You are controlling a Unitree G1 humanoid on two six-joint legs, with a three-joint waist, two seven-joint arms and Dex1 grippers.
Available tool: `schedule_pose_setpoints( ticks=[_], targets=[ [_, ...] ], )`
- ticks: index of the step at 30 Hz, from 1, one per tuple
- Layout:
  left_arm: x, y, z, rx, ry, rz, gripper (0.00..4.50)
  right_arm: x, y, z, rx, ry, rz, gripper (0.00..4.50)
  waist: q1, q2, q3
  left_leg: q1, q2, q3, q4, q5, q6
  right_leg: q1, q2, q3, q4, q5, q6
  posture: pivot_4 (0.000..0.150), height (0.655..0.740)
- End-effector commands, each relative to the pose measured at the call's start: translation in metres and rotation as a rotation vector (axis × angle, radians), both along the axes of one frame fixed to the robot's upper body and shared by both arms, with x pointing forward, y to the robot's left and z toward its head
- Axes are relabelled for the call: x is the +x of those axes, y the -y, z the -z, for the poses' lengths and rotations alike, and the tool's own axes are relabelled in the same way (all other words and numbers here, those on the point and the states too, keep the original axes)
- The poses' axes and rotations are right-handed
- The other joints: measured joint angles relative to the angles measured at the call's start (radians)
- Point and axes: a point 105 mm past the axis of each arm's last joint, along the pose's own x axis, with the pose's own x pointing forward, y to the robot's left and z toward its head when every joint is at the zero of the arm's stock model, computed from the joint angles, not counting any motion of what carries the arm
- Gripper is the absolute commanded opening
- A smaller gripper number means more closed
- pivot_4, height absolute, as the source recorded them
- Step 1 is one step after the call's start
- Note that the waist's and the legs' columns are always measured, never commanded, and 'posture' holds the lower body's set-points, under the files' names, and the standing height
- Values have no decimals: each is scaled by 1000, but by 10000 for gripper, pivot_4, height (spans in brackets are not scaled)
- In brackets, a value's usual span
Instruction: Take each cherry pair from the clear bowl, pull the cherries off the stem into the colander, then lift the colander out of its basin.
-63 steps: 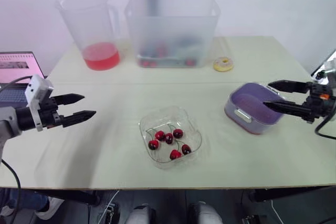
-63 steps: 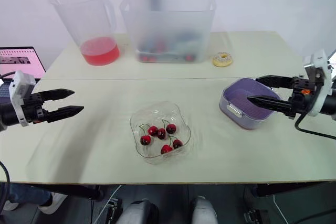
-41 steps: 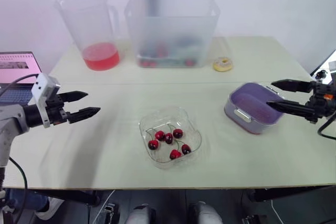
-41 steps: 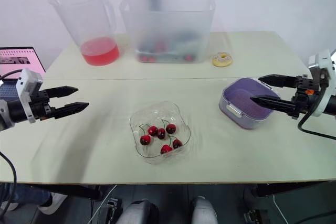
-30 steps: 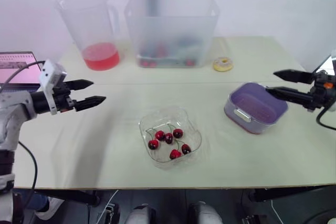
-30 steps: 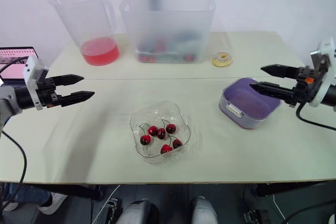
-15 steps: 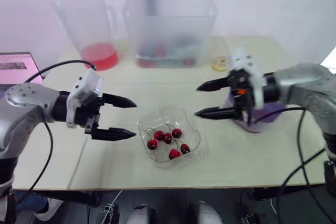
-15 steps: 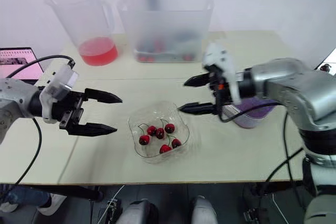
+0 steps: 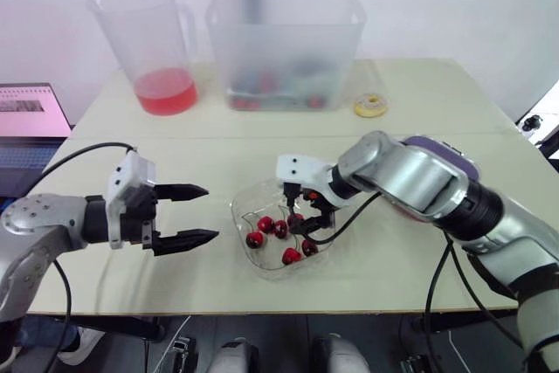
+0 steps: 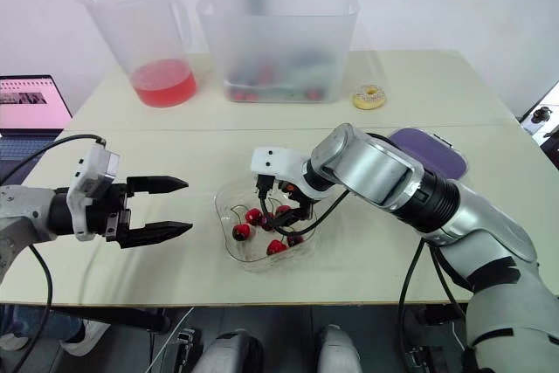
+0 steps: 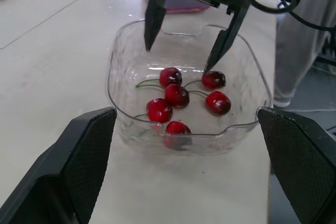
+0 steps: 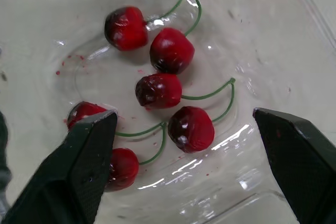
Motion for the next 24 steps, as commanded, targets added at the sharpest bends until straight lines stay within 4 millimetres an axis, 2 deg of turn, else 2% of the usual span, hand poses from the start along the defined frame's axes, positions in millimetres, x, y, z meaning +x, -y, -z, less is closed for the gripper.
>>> schedule_pose_setpoints(
  ticks=[1, 6, 15, 21, 24],
  targets=[
    [-5, -1, -10, -23, 34, -28, 45000, 2, -2, -1, -36, 48, -27, 27599, -1, 0, 0, 0, 0, 0, 0, 0, 0, 0, 0, 0, 0, 0, 0, 1500, 6886],
    [-8, -2, -9, -27, 31, -51, 45000, 2, -6, 15, -81, 56, -67, 27599, -6, 0, 0, 0, 0, 0, 0, 0, 0, 0, 0, 0, 0, 0, 0, 1500, 6886],
    [-11, 7, -12, -68, 8, -48, 45000, 9, -5, 20, -117, 71, -65, 27599, -17, 0, 0, 0, 0, -1, 0, 0, 0, 0, 0, -1, 0, 0, 0, 1500, 6886],
    [-12, 9, -15, -79, 6, -54, 45000, 6, -12, 24, -129, 61, -96, 27599, -16, 0, 0, 0, 0, -1, 0, 0, 0, 0, 0, -1, 0, 0, 0, 1500, 6886],
    [-12, 9, -15, -78, 9, -57, 45000, 6, -15, 23, -129, 69, -107, 18276, -17, 0, 0, 0, 0, -1, 0, 0, 0, 0, 0, -1, 0, 0, 0, 1500, 6886]
  ],
)
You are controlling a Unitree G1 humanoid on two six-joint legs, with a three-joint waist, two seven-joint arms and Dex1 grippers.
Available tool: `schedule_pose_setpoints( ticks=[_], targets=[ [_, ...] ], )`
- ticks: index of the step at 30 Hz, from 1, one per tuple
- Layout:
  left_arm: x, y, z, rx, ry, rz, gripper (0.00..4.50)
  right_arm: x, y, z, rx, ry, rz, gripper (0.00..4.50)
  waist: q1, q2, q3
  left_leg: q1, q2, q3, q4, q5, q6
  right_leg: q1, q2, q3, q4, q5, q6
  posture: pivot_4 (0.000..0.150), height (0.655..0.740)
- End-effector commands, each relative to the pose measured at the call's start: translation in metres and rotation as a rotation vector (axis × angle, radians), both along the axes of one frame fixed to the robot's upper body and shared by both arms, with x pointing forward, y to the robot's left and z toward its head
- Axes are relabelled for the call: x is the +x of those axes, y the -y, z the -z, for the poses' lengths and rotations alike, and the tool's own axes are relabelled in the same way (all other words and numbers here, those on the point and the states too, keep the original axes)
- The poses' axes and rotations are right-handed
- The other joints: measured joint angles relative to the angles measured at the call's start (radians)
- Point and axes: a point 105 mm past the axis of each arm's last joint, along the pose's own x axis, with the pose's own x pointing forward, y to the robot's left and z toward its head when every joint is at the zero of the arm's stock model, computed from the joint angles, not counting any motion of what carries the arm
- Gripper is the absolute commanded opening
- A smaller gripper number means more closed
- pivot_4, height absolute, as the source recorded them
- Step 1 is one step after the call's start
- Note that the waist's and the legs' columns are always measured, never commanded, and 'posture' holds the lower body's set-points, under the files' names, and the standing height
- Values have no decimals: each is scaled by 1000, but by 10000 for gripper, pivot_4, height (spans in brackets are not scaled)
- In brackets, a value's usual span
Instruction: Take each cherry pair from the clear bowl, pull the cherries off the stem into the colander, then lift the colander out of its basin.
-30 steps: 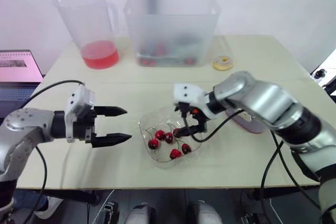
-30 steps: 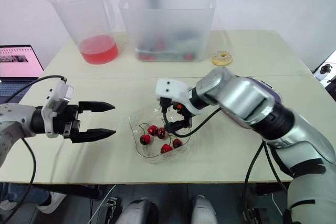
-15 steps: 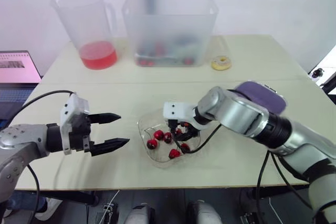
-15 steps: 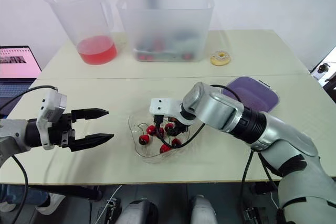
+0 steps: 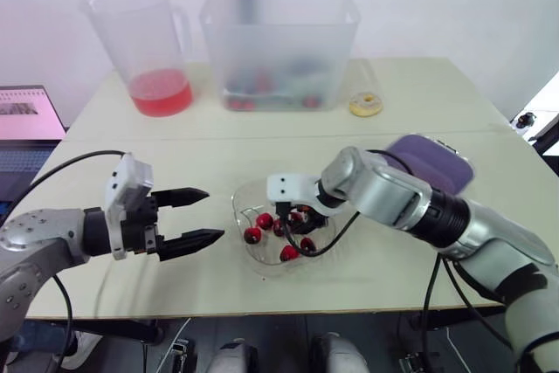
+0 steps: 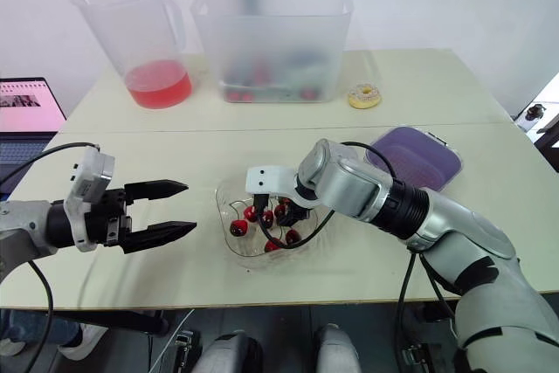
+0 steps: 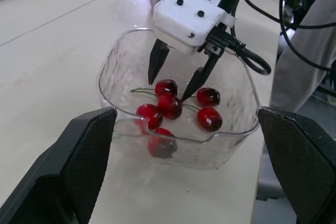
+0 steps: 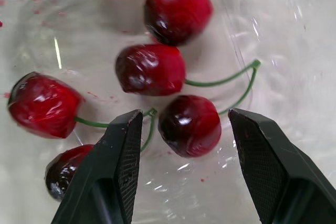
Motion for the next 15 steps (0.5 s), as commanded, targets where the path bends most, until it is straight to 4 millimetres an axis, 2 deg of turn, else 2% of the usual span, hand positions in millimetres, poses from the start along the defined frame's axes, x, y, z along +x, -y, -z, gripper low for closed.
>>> schedule_pose_setpoints(
  ticks=[1, 9, 15],
  targets=[
    [-2, 1, -10, 1, 49, 3, 45000, -1, -6, -6, -4, 35, -39, 14027, -1, 0, 0, 0, 0, 0, 0, 0, 0, 0, 0, 0, 0, 0, 0, 1500, 6886],
    [2, 3, -11, -5, 58, 6, 45000, -2, -6, -14, -3, 57, -52, 14027, 0, 0, 0, 0, 0, 0, 0, 0, 0, 0, 0, 0, 0, 0, 0, 1500, 6886],
    [6, 3, -12, -15, 60, 10, 45000, -8, -7, -34, 42, 76, -67, 14027, 0, 0, 0, 0, 0, 0, 0, 0, 0, 0, 0, 0, 0, 0, 0, 1500, 6886]
  ],
)
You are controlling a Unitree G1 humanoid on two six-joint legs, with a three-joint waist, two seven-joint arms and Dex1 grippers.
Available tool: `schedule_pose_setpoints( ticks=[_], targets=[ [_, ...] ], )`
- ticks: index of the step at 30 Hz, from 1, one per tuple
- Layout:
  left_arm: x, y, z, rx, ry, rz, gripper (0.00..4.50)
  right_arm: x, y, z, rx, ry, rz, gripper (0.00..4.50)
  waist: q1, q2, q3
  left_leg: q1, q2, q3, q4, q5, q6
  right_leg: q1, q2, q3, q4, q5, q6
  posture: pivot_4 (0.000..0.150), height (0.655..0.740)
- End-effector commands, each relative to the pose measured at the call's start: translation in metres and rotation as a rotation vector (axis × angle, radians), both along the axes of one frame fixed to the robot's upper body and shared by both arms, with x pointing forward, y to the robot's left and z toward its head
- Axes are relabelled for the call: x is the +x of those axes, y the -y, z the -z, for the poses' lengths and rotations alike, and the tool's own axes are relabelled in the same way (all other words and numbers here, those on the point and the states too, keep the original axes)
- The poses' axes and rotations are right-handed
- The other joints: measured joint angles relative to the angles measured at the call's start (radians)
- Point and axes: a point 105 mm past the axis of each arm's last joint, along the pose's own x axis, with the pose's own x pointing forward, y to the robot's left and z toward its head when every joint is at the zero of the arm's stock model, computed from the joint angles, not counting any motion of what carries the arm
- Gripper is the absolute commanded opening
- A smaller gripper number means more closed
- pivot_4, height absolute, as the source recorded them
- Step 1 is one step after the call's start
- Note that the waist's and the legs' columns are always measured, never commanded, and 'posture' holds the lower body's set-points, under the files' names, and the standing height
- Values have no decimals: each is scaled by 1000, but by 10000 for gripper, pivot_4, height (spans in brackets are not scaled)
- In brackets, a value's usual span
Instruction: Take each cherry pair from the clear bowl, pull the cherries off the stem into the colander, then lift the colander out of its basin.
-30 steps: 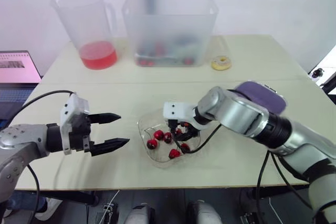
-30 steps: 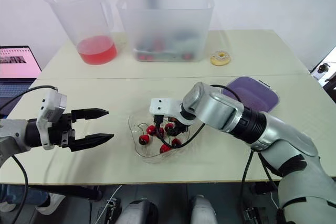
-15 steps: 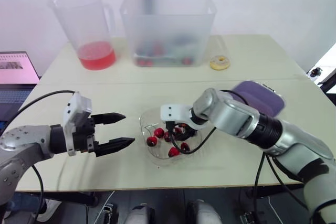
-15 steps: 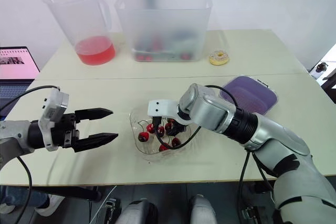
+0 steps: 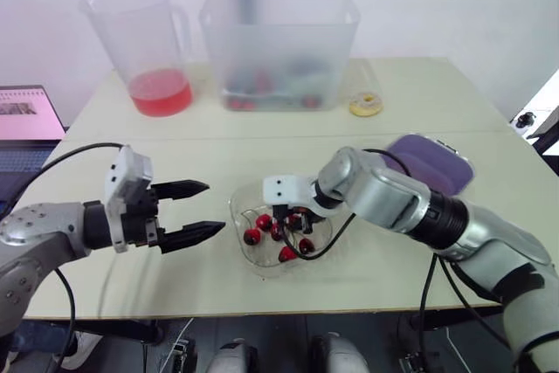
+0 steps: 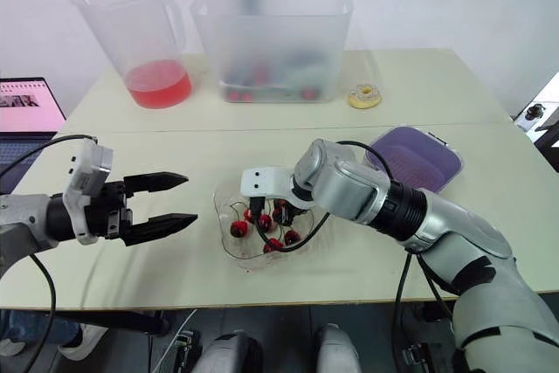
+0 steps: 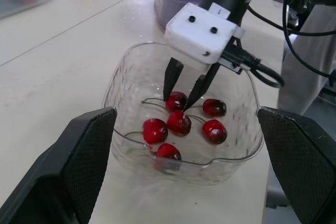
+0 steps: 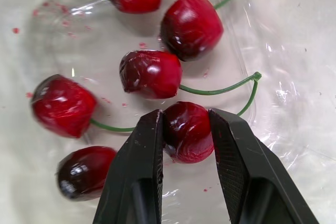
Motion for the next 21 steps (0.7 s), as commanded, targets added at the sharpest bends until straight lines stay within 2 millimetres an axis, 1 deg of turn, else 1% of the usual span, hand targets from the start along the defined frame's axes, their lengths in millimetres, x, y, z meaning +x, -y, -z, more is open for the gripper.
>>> schedule_pose_setpoints(
  ticks=[1, 4, 8, 9, 10, 11, 12, 14, 15, 17, 19, 21],
  targets=[
    [1, 3, -3, -7, 27, 20, 45000, -2, -2, -26, 40, 61, -25, 14027, 1, 0, 0, 0, 0, 0, 0, 0, 0, 0, 0, 0, 0, 0, 0, 1500, 6886],
    [4, 6, -3, -13, 30, 31, 45000, -3, -2, -26, 41, 65, -27, 14027, 0, 0, 0, 0, 0, 0, 0, 0, 0, 0, 0, 0, 0, 0, 0, 1500, 6886],
    [7, 7, -4, -25, 28, 33, 45000, -2, -3, -40, 71, 105, -41, 14027, -1, 0, 0, 0, 0, 0, 0, 0, 0, 0, 0, 0, 0, 0, 0, 1500, 6886],
    [9, 7, -6, -46, 24, 25, 45000, -3, -8, -49, 104, 148, -91, 14027, 0, 0, 0, 0, 0, 0, 0, 0, 0, 0, 0, 0, 0, 0, 0, 1500, 6886],
    [11, 8, -11, -89, 32, 18, 45000, -4, -13, -58, 134, 203, -158, 14027, 1, 0, 0, 0, 0, 0, 0, 0, 0, 0, 0, 0, 0, 0, 0, 1500, 6886],
    [16, 9, -25, -188, 49, 0, 45000, -10, -16, -68, 160, 263, -252, 14027, 5, 0, 0, 0, 0, 0, 0, 0, 0, 0, 0, 0, 0, 0, 0, 1500, 6886],
    [21, 9, -37, -268, 61, -10, 45000, -14, -17, -76, 171, 330, -332, 14027, 7, 0, 0, 0, 0, 0, 0, 0, 0, 0, 0, 0, 0, 0, 0, 1500, 6886],
    [25, 10, -52, -354, 73, -14, 45000, -17, -17, -86, 170, 443, -440, 14027, 8, -3, -1, 0, -1, -1, 1, 0, 0, 1, 0, 0, 0, 0, 0, 1500, 6886],
    [26, 9, -57, -381, 76, -14, 45000, -16, -15, -90, 180, 474, -461, 14027, 5, -3, -1, 0, -1, -1, 1, 0, 0, 1, 0, 0, 0, 0, 0, 1500, 6886],
    [30, 8, -71, -451, 85, -10, 45000, -18, -16, -108, 222, 589, -538, 14027, 1, -3, -1, 1, -1, -1, 1, 0, 0, 2, 0, 0, 0, 0, 0, 1500, 6886],
    [33, 8, -79, -494, 94, -9, 45000, -19, -16, -118, 246, 669, -586, 14027, 0, -3, -1, 2, 0, 0, 1, 0, -1, 2, 0, 0, 0, 0, 0, 1500, 6886],
    [38, 10, -83, -510, 101, -13, 45000, -18, -15, -129, 265, 771, -611, 14027, 0, -4, -1, 2, 0, 0, 0, 0, -1, 2, 0, 0, 0, 0, 0, 1500, 6886]
  ],
)
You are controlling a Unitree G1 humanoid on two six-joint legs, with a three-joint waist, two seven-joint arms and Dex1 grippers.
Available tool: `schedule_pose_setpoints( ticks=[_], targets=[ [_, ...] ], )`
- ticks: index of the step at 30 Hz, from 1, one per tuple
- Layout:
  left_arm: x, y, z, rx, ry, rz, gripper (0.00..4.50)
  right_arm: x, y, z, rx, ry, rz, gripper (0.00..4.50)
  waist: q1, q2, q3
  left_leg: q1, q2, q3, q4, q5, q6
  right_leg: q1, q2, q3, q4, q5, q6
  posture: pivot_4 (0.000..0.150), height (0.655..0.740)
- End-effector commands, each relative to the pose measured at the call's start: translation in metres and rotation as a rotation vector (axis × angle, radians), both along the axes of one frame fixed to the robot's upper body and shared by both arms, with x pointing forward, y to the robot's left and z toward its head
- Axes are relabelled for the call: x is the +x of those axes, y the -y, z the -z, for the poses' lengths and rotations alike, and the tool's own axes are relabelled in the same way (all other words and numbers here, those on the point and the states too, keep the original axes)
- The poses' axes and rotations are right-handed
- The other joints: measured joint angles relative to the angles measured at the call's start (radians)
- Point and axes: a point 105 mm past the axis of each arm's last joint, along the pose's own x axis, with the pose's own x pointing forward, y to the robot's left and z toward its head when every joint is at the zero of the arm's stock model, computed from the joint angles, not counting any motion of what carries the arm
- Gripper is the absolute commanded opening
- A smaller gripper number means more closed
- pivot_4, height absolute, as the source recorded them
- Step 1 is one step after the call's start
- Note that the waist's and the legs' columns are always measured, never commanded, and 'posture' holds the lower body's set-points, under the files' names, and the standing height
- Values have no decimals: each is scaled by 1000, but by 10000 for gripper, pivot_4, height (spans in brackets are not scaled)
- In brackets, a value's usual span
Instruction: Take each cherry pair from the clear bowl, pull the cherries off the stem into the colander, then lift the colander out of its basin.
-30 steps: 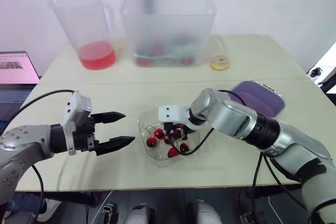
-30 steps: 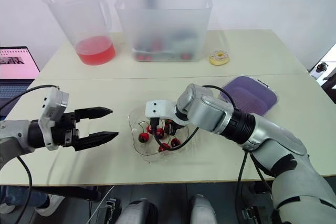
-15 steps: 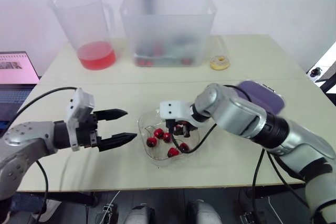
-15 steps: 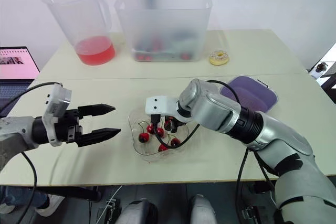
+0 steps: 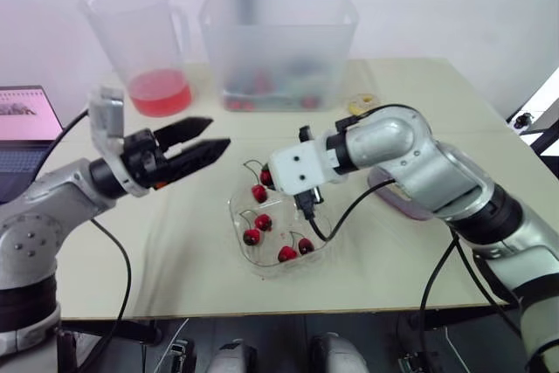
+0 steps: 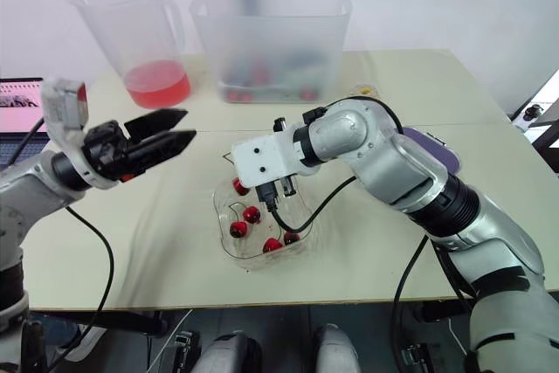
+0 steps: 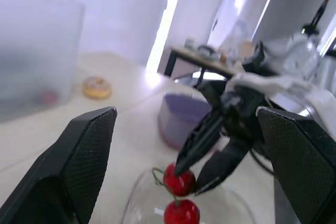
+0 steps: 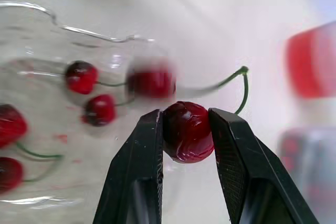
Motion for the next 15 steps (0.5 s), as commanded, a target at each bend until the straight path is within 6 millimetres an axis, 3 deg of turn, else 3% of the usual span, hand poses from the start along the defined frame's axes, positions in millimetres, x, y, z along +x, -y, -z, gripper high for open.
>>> schedule_pose_setpoints(
  ticks=[1, 8, 15],
  targets=[
    [2, -1, -12, -37, 30, -6, 45000, -2, -1, -31, 88, 197, -62, 14027, 0, 0, 0, 0, 0, 0, 0, 0, 0, 0, 0, 0, 0, 0, 0, 1500, 6886],
    [19, 2, -28, -122, 67, -28, 45000, 31, 17, -48, 181, 514, 68, 14027, 4, 0, 0, 2, 0, 0, 1, 0, 0, 3, 0, 0, 0, 0, 0, 1500, 6886],
    [43, 16, -31, -97, 120, -109, 45000, 34, 17, -47, 210, 720, 70, 14027, 0, 0, 0, 3, 0, 1, -1, 1, -1, 3, 0, 0, 0, 0, 0, 1500, 6886]
  ],
)
